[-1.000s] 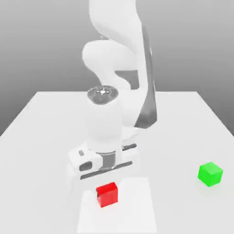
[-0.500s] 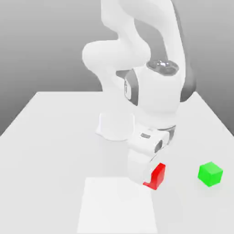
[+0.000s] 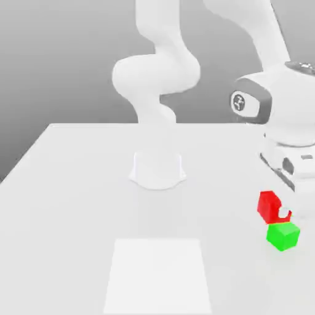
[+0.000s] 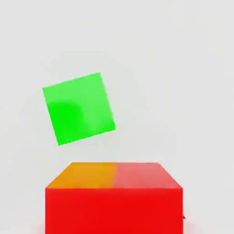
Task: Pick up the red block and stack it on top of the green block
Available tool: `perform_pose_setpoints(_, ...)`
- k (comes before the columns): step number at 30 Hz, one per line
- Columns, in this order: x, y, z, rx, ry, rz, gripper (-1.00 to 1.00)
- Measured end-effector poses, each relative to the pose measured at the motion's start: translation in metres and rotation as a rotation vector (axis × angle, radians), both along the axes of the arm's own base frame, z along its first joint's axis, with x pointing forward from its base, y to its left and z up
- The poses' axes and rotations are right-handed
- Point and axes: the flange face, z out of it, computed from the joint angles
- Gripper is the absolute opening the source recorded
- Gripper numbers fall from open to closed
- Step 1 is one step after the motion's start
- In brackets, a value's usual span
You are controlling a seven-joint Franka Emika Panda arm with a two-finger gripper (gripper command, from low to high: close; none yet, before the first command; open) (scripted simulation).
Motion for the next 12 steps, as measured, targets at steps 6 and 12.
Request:
perform_pose_setpoints(6,-0.021,0.027,-0.027,0.002,0.002,0.153,-1.0)
perform_pose_setpoints(12,-0.019,0.023,-0.058,0.001,0.001,0.147,1.0)
